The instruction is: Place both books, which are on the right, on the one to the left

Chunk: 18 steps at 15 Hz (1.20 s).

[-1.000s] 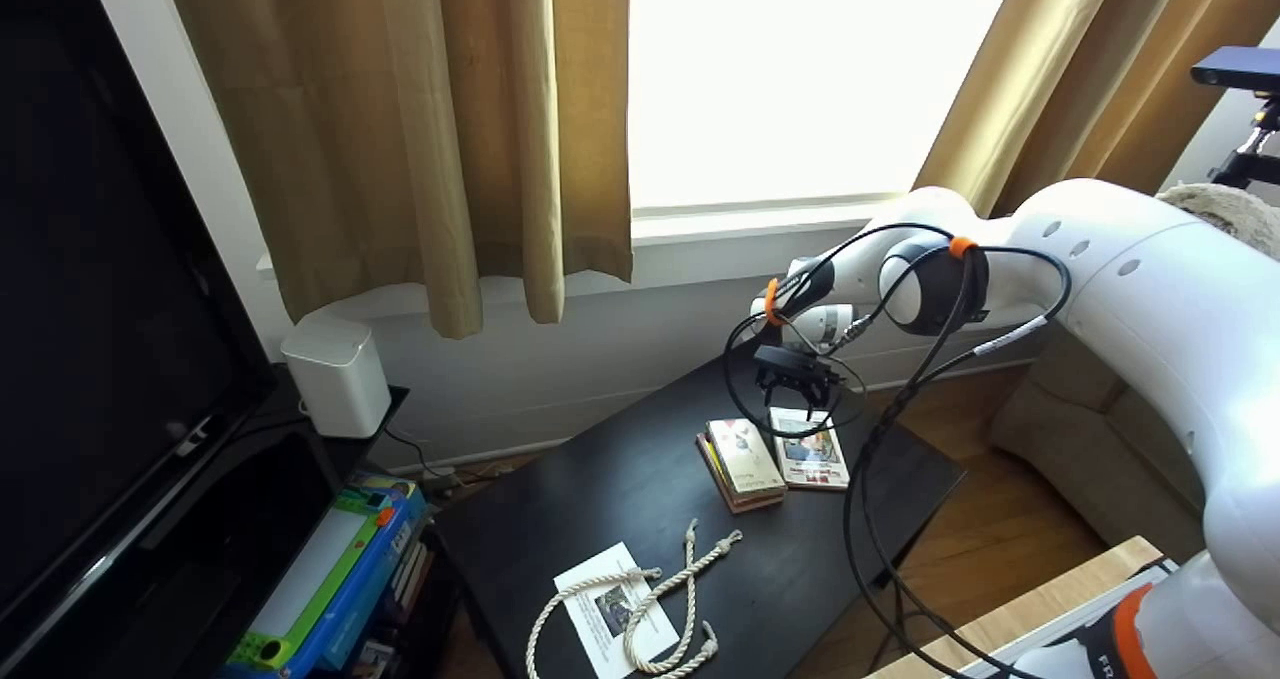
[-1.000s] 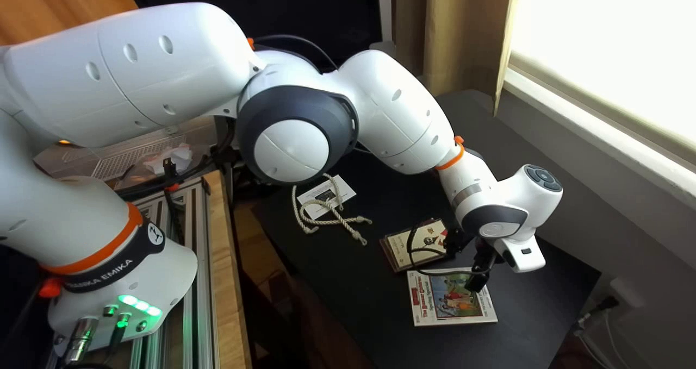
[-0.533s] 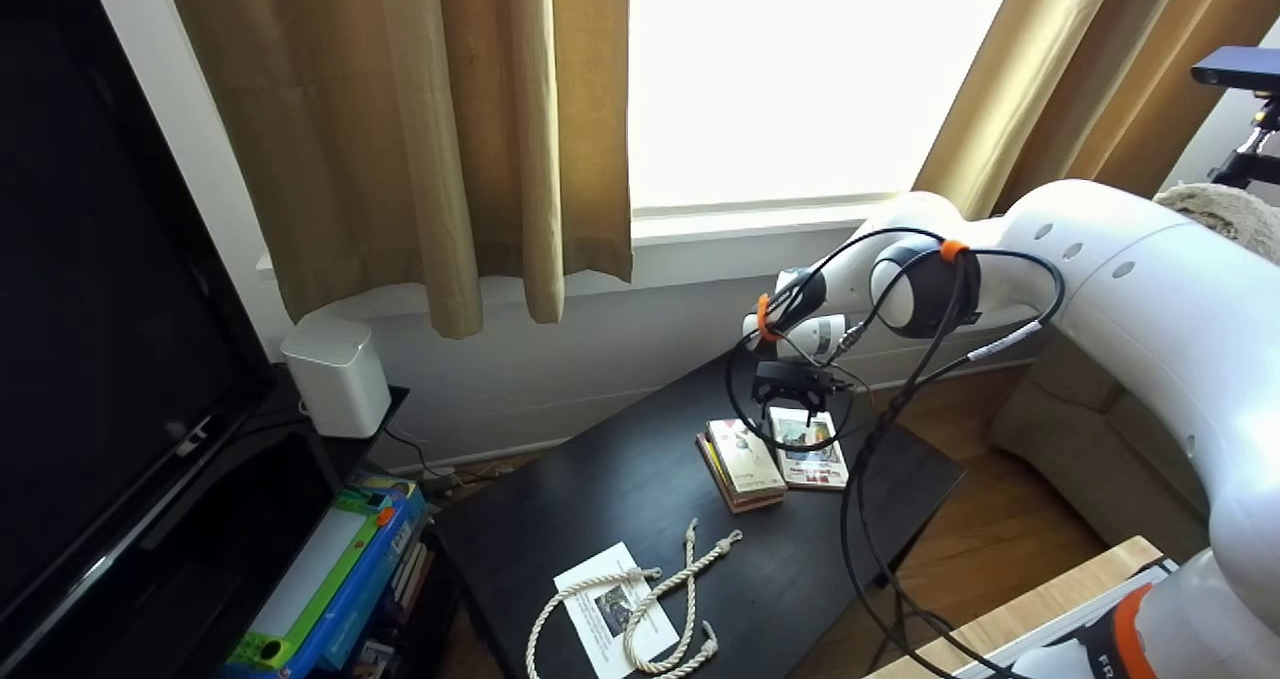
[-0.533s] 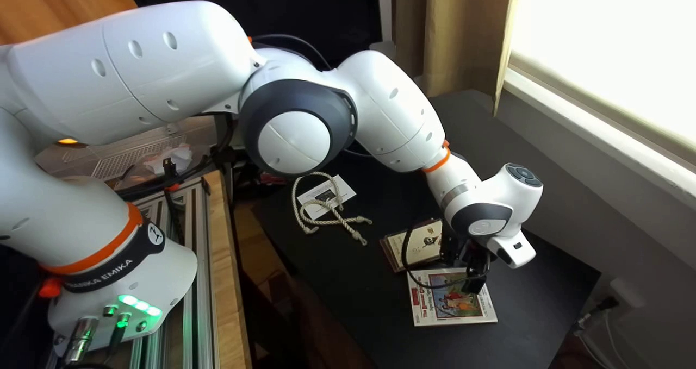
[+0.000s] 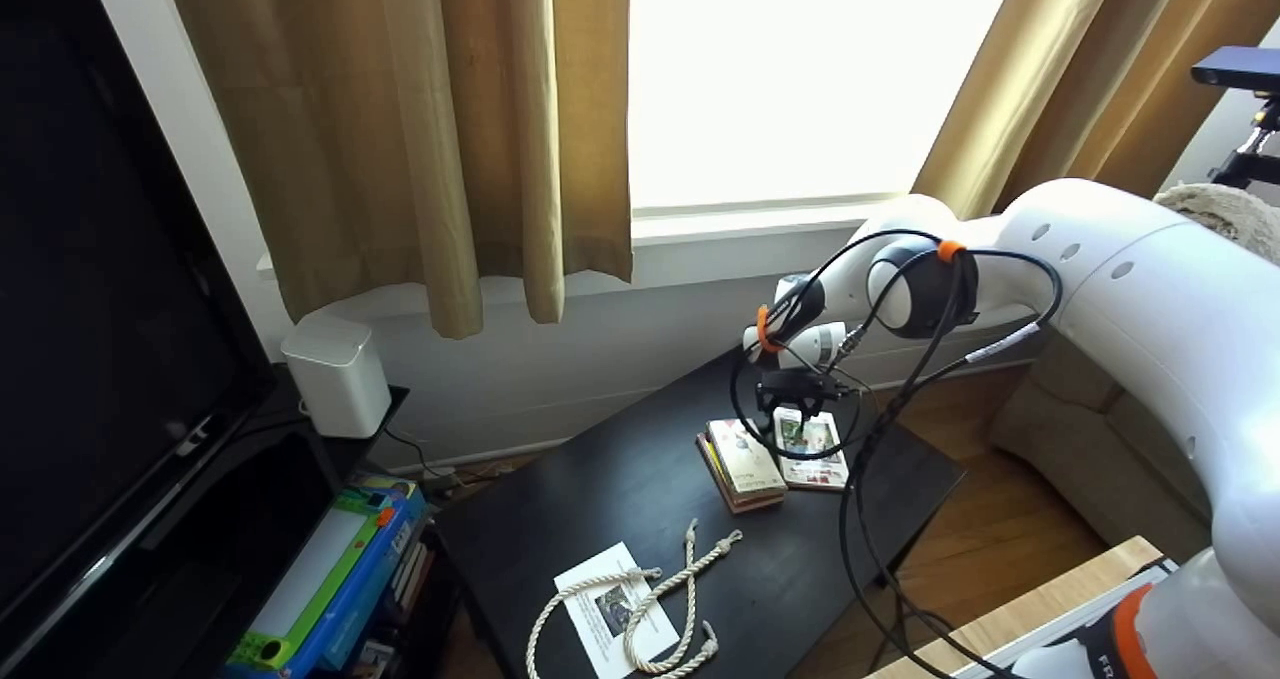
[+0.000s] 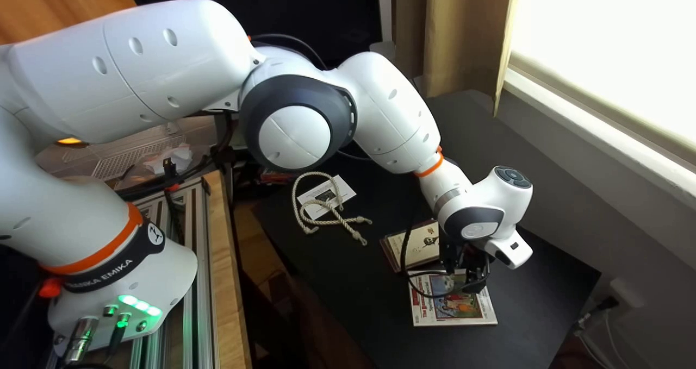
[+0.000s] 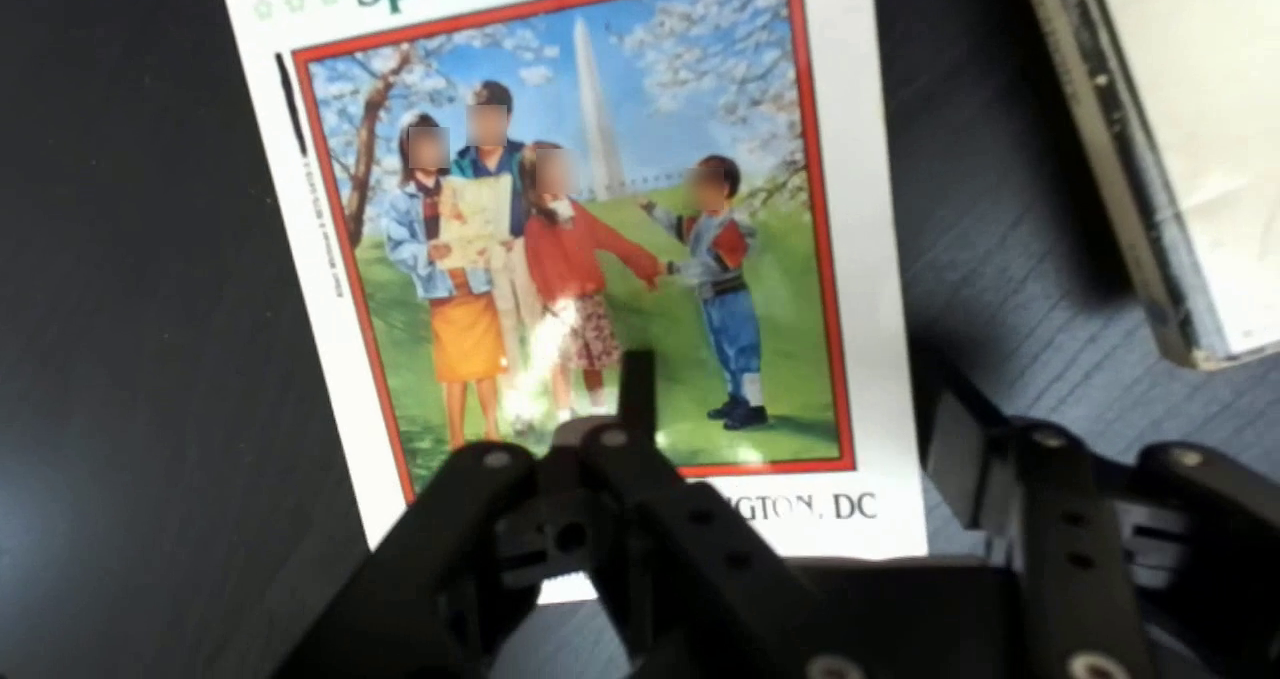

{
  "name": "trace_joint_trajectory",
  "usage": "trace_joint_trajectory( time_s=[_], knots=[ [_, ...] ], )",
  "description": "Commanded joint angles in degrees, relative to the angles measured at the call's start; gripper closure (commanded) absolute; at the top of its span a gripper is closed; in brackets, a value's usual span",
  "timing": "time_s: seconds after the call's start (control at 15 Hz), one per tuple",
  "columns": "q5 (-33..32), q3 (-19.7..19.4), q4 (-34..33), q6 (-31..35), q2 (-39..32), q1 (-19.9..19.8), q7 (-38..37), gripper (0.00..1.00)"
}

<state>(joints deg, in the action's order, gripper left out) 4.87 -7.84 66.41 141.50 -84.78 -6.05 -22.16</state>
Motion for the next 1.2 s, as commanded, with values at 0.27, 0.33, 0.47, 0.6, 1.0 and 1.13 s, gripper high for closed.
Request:
trace_joint_trajectory(
  time_s=[0.27, 0.33, 0.47, 0.6, 1.0, 1.13],
  knots=[
    [-0.1, -1.23, -3.82, 1.11, -3.84, 0.22, 0.46, 0.92],
    [-0.12, -1.32, -4.99, 0.49, -4.44, 0.13, 0.62, 0.97],
    [-0.19, -1.24, -4.61, -0.16, -3.58, -0.06, 0.94, 0.94],
    [-0.54, -1.38, -3.18, -0.09, -2.18, -0.08, 0.79, 0.98],
    [-0.63, -2.1, 1.99, 1.61, 2.51, 0.58, 1.76, 0.96],
    [-0.54, -1.94, 4.03, 2.72, 4.22, 0.64, 2.8, 0.96]
  ],
)
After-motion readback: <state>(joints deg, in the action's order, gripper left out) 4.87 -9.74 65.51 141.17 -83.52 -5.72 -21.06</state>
